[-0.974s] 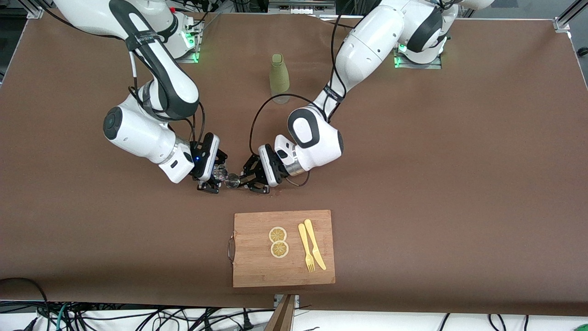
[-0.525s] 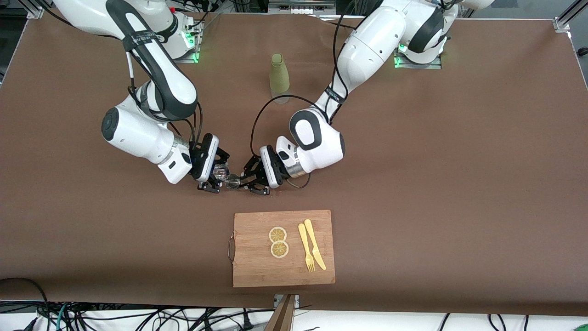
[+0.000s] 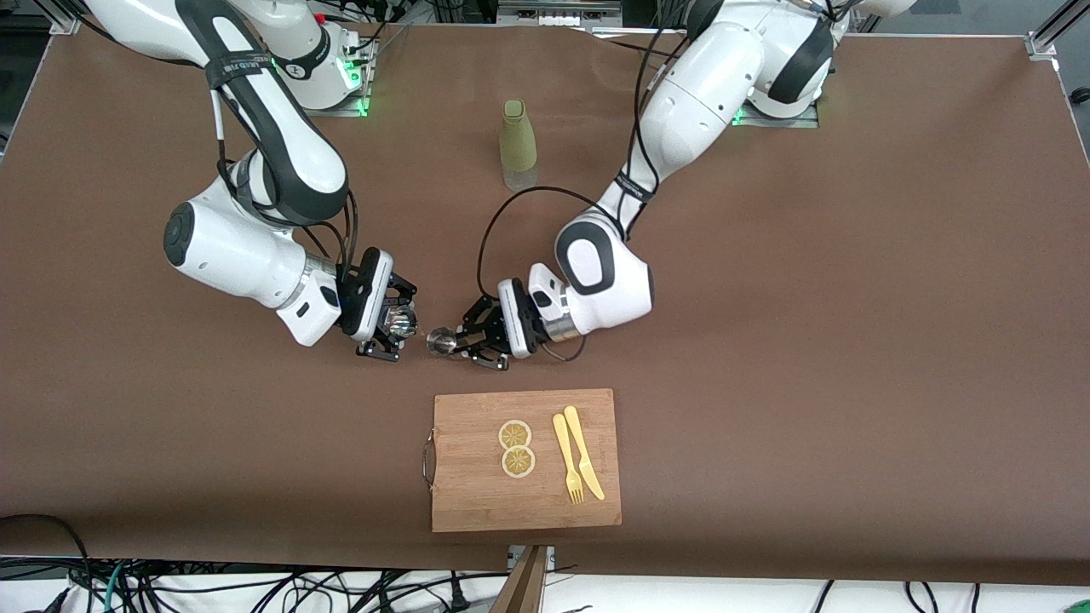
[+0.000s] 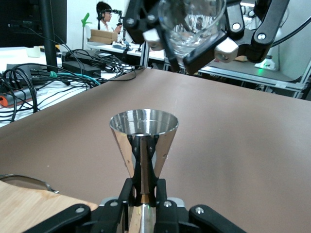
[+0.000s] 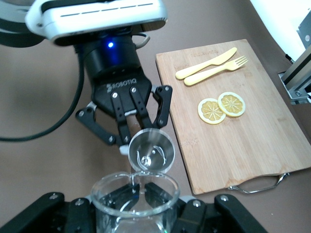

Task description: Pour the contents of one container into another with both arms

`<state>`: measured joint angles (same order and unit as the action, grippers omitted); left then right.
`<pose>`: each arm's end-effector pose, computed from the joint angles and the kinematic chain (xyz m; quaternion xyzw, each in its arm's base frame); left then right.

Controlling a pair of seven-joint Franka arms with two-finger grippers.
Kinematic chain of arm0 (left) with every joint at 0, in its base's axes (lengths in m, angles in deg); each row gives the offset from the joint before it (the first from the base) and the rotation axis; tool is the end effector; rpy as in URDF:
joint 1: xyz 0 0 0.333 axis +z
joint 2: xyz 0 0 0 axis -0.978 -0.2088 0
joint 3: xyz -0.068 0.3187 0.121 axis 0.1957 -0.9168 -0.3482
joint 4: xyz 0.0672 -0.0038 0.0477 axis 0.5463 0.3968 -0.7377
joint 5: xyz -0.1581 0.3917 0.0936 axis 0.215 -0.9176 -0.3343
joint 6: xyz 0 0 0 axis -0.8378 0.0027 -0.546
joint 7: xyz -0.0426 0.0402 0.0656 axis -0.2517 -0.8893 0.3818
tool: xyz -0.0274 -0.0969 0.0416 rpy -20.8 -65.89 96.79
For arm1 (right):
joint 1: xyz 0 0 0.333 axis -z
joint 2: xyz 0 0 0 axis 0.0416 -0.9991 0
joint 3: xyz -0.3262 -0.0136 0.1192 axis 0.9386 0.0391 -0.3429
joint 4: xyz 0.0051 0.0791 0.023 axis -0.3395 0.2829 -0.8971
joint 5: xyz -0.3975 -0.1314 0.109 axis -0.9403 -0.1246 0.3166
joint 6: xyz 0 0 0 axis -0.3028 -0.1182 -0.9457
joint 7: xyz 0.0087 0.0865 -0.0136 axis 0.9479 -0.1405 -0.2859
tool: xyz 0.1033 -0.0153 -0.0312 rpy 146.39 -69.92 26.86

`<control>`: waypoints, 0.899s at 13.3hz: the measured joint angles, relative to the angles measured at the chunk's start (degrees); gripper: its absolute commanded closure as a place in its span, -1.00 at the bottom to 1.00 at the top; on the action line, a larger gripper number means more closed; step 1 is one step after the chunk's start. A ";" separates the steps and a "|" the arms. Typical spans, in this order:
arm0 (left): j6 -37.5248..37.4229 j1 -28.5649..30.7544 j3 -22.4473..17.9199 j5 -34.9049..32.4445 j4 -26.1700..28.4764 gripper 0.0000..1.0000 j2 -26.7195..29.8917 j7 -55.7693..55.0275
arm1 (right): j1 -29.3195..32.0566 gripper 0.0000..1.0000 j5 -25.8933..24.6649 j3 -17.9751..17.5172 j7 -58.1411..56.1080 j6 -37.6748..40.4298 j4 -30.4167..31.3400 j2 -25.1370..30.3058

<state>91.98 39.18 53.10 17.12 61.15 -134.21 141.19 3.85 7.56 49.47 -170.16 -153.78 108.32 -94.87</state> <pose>0.6670 -0.5452 0.1562 0.6678 -0.4604 0.4240 0.4030 0.6703 0.2426 0.3483 -0.7358 -0.6122 -0.2173 0.1916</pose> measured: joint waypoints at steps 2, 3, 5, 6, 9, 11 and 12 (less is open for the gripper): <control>-3.70 2.94 -0.15 0.00 0.65 1.00 0.01 2.67 | 0.50 1.00 3.40 0.00 -2.30 0.19 0.00 -0.01; -5.78 4.83 -0.24 0.00 1.04 1.00 0.05 4.64 | 0.80 1.00 5.64 0.03 -4.18 0.25 0.00 -0.02; -12.87 8.93 -0.29 0.00 2.89 1.00 0.23 8.63 | 1.97 1.00 9.98 0.08 -8.68 1.22 0.05 -0.09; -16.59 10.98 -0.33 0.00 4.23 1.00 0.53 10.73 | 2.81 1.00 11.87 0.12 -10.91 2.32 0.12 -0.15; -26.00 18.17 0.15 -6.50 11.30 1.00 4.93 14.58 | 5.69 1.00 15.93 0.27 -16.79 5.67 0.25 -0.56; -34.11 25.17 1.41 -14.44 16.72 1.00 9.87 15.71 | 7.82 1.00 18.39 0.33 -21.05 8.11 0.30 -1.22; -38.30 28.86 2.12 -17.50 18.97 1.00 11.82 16.77 | 8.94 1.00 19.77 0.35 -23.49 9.43 0.36 -1.69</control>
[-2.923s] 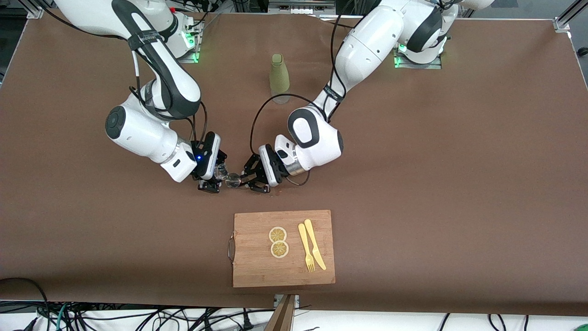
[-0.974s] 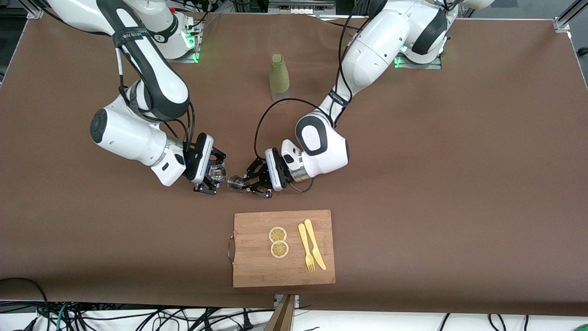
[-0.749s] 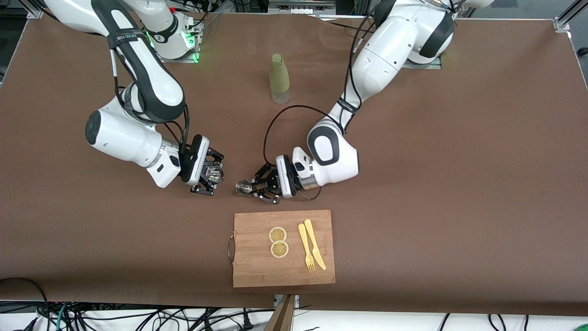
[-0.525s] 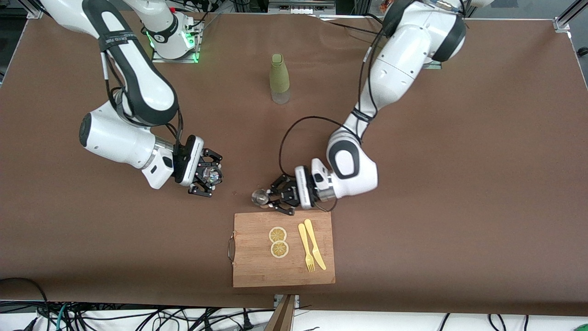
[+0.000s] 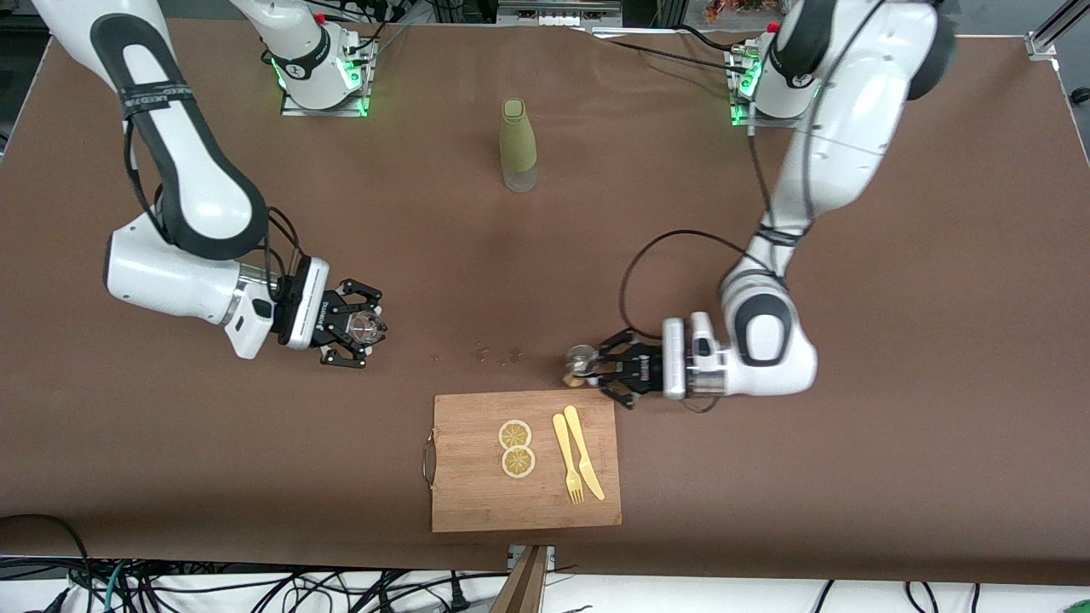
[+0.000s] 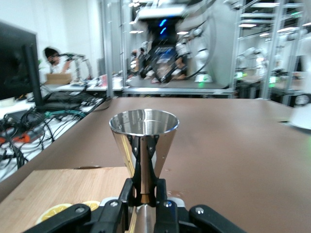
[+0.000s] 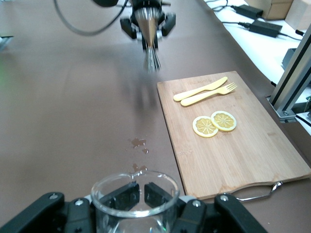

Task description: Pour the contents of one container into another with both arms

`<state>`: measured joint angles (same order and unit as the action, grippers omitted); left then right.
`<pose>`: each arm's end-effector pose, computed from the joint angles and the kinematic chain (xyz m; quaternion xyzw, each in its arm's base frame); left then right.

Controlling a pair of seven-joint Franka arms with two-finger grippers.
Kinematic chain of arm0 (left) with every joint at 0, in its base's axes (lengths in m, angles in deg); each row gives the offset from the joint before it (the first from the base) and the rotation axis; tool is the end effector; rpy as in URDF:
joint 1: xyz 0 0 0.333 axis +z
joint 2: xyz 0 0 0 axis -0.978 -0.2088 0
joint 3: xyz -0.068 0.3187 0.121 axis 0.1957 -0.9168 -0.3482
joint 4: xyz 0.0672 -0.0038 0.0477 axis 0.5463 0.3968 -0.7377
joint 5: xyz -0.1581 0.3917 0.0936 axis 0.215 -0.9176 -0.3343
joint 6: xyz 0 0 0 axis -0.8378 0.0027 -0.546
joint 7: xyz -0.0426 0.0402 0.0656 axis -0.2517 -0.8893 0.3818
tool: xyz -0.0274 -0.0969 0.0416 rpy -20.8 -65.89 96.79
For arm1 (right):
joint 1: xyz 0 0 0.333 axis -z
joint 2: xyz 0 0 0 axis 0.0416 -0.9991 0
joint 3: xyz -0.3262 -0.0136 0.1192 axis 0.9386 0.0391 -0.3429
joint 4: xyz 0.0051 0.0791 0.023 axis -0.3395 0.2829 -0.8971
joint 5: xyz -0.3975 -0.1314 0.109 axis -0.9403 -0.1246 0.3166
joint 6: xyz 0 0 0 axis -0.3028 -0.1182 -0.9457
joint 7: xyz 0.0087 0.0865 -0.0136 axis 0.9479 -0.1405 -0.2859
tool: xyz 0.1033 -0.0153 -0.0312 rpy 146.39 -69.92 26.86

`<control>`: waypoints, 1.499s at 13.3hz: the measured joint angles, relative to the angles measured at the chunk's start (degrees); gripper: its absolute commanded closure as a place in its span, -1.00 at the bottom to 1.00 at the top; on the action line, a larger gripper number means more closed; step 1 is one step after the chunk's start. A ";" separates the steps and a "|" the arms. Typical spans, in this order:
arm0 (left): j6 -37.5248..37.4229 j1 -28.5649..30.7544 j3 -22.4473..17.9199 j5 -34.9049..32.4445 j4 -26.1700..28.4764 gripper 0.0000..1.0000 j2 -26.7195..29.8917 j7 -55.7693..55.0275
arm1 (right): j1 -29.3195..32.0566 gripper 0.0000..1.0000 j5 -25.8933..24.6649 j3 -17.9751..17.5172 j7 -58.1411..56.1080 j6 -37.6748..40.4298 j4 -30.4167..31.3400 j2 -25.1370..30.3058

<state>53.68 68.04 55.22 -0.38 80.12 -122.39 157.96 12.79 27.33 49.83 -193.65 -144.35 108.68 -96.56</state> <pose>0.7445 -0.2497 0.1844 0.5218 -0.5559 0.4448 0.4699 0.6851 0.1501 0.3201 -0.6875 -0.5975 -0.2930 0.2906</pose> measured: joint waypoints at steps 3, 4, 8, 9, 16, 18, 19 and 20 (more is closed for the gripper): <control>-11.02 9.75 0.85 -10.45 3.63 1.00 2.56 3.23 | 3.22 1.00 4.45 0.27 -7.53 4.24 0.48 -1.69; -14.04 12.85 0.96 -14.30 3.95 1.00 2.61 4.36 | 3.99 1.00 5.85 0.75 -10.07 5.62 0.91 -2.16; -24.93 24.09 1.20 -26.62 4.98 1.00 2.60 11.07 | 5.08 1.00 12.30 5.65 -22.53 13.23 3.08 -5.24; -25.96 26.19 1.29 -29.28 5.44 1.00 2.43 12.89 | 5.23 1.00 12.70 6.88 -24.89 14.96 3.35 -6.26; -26.26 30.79 1.90 -38.52 6.36 1.00 -2.29 20.50 | 6.61 1.00 13.45 12.02 -34.92 23.06 5.10 -11.31; -26.25 31.11 1.44 -40.70 6.34 1.00 -2.40 20.50 | 6.76 1.00 13.47 12.55 -36.87 23.55 5.73 -12.64; -26.24 31.23 0.94 -41.56 6.32 1.00 -2.40 20.50 | 6.77 1.00 13.48 12.69 -37.18 23.58 6.11 -13.23; -26.24 31.44 0.51 -42.08 6.31 1.00 -2.40 20.50 | 6.77 1.00 13.48 12.77 -37.60 23.59 6.50 -13.72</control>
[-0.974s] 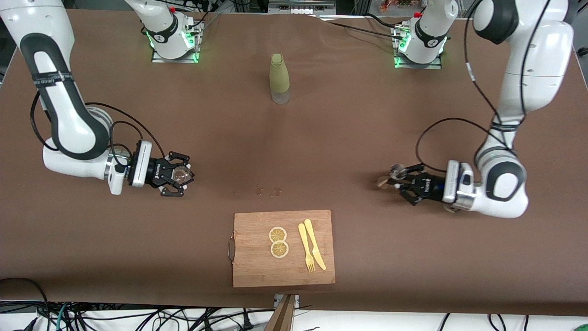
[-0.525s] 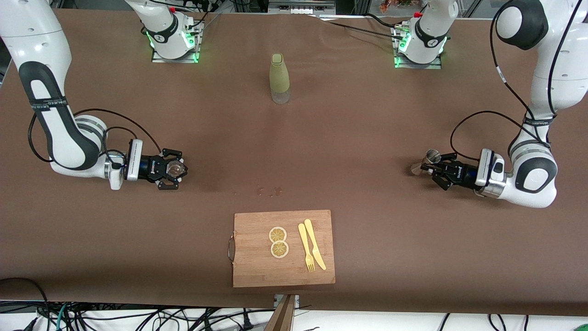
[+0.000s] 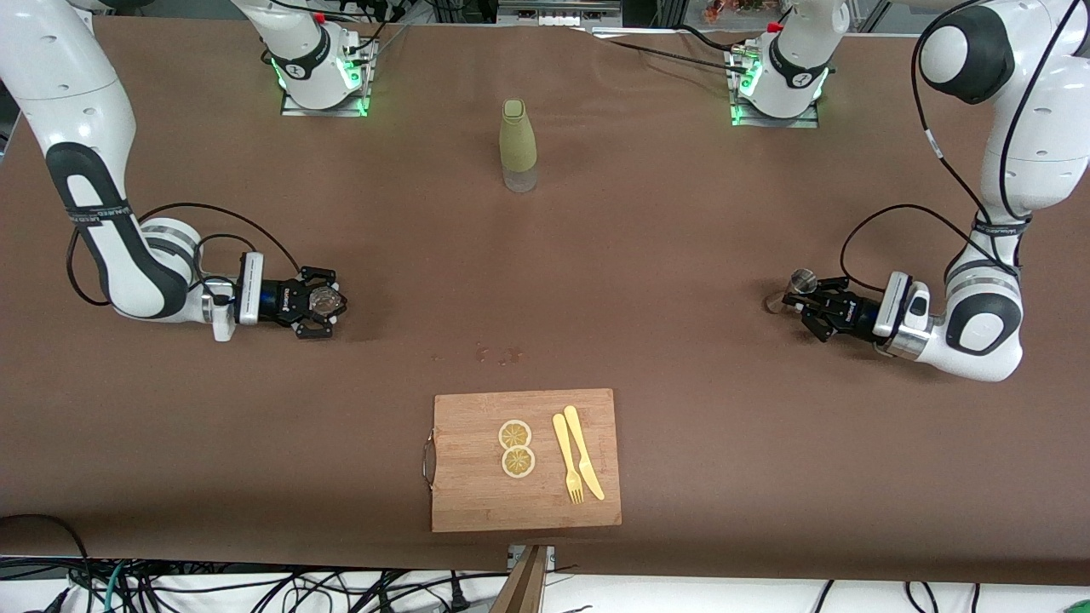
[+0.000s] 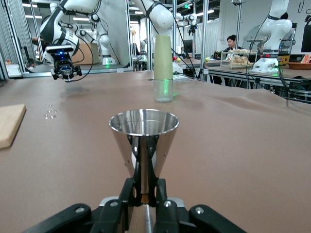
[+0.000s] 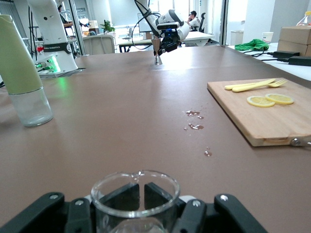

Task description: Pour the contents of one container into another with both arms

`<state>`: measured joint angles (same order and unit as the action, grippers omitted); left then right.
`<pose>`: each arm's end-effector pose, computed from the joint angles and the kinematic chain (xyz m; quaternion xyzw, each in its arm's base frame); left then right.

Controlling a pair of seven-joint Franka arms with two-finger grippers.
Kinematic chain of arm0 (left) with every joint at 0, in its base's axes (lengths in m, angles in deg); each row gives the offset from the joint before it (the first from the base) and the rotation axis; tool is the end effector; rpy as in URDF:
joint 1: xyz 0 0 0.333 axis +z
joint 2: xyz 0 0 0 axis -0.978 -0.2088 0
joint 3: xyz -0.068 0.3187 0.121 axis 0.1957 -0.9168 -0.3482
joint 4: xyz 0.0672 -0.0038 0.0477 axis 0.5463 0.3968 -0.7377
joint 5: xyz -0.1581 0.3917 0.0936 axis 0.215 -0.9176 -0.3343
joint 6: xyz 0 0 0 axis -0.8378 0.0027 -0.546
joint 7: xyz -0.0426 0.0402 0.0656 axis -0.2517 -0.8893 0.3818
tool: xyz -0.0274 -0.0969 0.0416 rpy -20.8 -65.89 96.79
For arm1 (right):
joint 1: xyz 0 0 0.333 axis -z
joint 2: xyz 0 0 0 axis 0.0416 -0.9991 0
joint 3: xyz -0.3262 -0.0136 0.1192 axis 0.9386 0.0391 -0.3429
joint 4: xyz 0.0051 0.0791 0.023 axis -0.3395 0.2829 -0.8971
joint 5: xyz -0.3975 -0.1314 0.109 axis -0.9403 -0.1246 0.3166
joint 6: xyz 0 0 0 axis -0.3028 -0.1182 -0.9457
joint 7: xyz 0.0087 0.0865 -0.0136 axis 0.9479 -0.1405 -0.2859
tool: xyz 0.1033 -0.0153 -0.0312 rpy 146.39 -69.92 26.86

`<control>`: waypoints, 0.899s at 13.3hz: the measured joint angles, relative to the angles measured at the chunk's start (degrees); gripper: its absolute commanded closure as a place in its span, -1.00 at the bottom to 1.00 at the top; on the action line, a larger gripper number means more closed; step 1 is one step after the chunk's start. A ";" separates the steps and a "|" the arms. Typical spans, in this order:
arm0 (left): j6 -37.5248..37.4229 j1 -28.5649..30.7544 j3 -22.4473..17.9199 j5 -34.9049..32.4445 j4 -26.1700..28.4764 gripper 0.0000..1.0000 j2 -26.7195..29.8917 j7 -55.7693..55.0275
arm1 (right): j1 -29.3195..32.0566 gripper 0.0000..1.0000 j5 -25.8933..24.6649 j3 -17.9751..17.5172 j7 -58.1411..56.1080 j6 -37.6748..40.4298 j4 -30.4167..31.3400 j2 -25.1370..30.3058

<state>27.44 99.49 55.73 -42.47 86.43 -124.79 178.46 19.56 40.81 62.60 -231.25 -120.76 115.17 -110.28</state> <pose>0.6372 0.1169 0.0902 0.4201 -0.6699 0.3384 0.5101 0.6049 0.0001 0.1141 -0.5782 -0.5788 -0.3720 0.4386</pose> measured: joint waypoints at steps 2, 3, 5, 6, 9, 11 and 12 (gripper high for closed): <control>0.00 0.42 -0.69 -0.55 0.00 1.00 0.00 0.00 | 0.00 1.00 0.01 0.37 -0.95 0.00 0.56 -0.76; 0.00 0.51 -1.07 -1.02 -0.01 1.00 -0.02 0.04 | 0.00 1.00 0.01 0.60 -1.23 0.01 0.81 -1.03; 0.08 0.88 -1.42 -2.21 -0.14 1.00 -0.12 0.28 | 0.00 1.00 0.01 0.97 -1.45 0.01 1.33 -1.32; 0.12 1.14 -1.50 -2.50 -0.20 1.00 -0.17 0.54 | 0.00 1.00 0.01 1.16 -1.60 0.01 1.60 -1.36; 0.53 1.49 -1.69 -2.61 -0.26 1.00 -0.25 0.92 | 0.00 1.00 0.01 1.84 -2.44 0.00 2.10 -1.91; 1.01 1.50 -1.70 -2.61 -0.30 0.42 -0.28 1.04 | 0.01 1.00 0.02 2.11 -3.63 0.00 2.13 -2.65; 1.58 1.50 -1.70 -2.61 -0.43 0.36 -0.28 1.16 | 0.00 1.00 0.02 2.11 -4.09 0.00 2.14 -2.94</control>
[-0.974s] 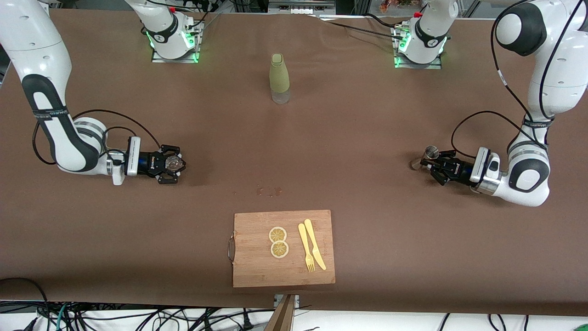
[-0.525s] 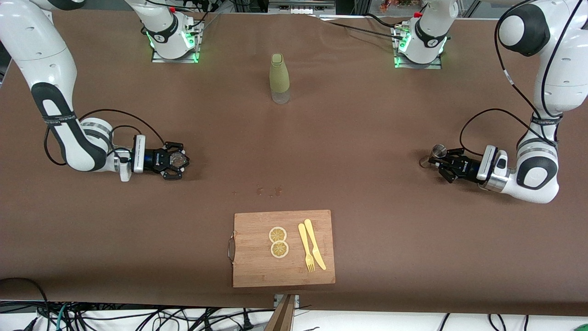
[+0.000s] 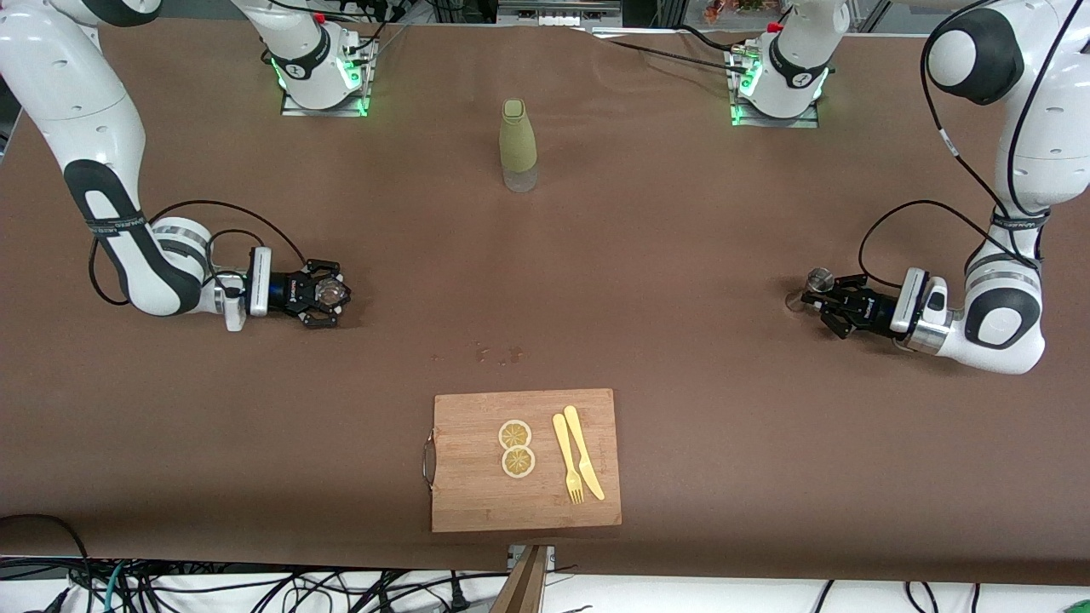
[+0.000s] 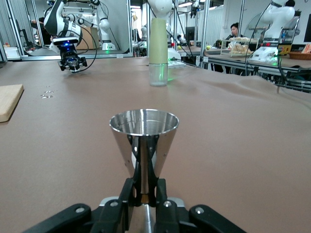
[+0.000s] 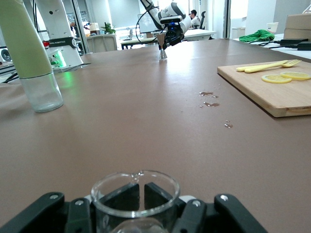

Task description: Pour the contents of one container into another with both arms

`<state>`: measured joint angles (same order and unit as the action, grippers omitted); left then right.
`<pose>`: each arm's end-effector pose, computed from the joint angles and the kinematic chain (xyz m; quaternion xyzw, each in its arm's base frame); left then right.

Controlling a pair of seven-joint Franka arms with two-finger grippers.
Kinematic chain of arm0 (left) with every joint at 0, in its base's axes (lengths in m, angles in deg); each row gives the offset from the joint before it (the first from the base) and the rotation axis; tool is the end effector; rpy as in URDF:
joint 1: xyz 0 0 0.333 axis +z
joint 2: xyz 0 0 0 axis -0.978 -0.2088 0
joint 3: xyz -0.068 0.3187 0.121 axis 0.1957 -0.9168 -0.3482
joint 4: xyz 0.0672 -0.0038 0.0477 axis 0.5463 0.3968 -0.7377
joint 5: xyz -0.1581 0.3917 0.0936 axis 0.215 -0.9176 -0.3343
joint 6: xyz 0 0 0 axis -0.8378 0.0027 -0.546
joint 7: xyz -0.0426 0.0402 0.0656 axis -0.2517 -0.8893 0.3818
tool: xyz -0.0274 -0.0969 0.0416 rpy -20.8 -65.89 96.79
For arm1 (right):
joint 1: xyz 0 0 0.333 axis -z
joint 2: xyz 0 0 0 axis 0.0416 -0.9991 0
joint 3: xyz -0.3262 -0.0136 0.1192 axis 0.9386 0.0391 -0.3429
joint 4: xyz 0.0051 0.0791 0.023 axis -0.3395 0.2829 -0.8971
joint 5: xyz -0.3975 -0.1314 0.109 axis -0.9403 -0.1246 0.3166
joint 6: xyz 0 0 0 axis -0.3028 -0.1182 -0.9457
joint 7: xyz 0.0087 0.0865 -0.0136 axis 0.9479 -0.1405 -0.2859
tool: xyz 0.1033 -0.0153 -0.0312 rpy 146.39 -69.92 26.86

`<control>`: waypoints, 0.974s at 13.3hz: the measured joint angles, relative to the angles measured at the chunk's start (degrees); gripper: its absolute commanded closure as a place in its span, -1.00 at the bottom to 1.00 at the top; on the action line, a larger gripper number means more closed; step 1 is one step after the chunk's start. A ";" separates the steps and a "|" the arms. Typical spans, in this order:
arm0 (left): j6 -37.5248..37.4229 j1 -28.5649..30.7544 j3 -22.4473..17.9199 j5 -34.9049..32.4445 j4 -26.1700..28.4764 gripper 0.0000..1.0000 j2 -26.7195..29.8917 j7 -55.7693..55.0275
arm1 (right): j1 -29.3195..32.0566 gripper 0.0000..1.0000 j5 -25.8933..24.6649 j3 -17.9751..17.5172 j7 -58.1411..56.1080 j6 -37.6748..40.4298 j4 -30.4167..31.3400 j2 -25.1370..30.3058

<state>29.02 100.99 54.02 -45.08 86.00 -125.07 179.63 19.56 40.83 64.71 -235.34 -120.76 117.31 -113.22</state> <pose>0.6289 0.1554 0.0821 0.4388 -0.6810 0.3241 0.4885 0.5746 -0.0139 0.0702 -0.5819 -0.5723 -0.3658 0.4473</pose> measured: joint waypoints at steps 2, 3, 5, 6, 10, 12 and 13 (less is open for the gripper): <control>0.26 0.00 0.00 0.00 -0.49 -0.27 0.01 0.11 | 0.00 1.00 0.01 0.01 -1.08 0.00 0.00 -0.48; 0.29 0.00 0.00 0.00 -0.60 -0.32 0.00 0.13 | 0.00 1.00 0.02 0.02 -1.69 0.00 0.00 -0.61; 0.33 0.00 0.02 0.00 -0.67 -1.00 0.00 0.71 | 0.00 1.00 0.04 0.11 -2.28 0.00 0.00 -0.65; 0.37 0.00 0.02 0.00 -0.68 -1.00 0.00 1.15 | 0.00 1.00 0.05 0.27 -2.50 0.00 0.00 -0.65; 2.57 0.05 -0.58 0.00 -1.88 -1.00 0.43 2.00 | 0.03 1.00 0.25 1.32 -2.89 0.00 0.00 -0.66; 5.70 0.48 -1.57 -1.27 -3.21 -1.00 3.11 2.15 | 0.04 1.00 0.48 1.55 -2.91 0.07 0.00 -0.68; 7.61 0.90 -1.72 -3.08 -3.61 -1.00 5.41 2.15 | 0.04 0.95 0.53 1.57 -2.91 0.07 0.00 -0.68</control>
<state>36.63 101.89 52.31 -48.16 82.39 -119.66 181.78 19.61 41.35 66.28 -238.25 -120.70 117.31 -113.89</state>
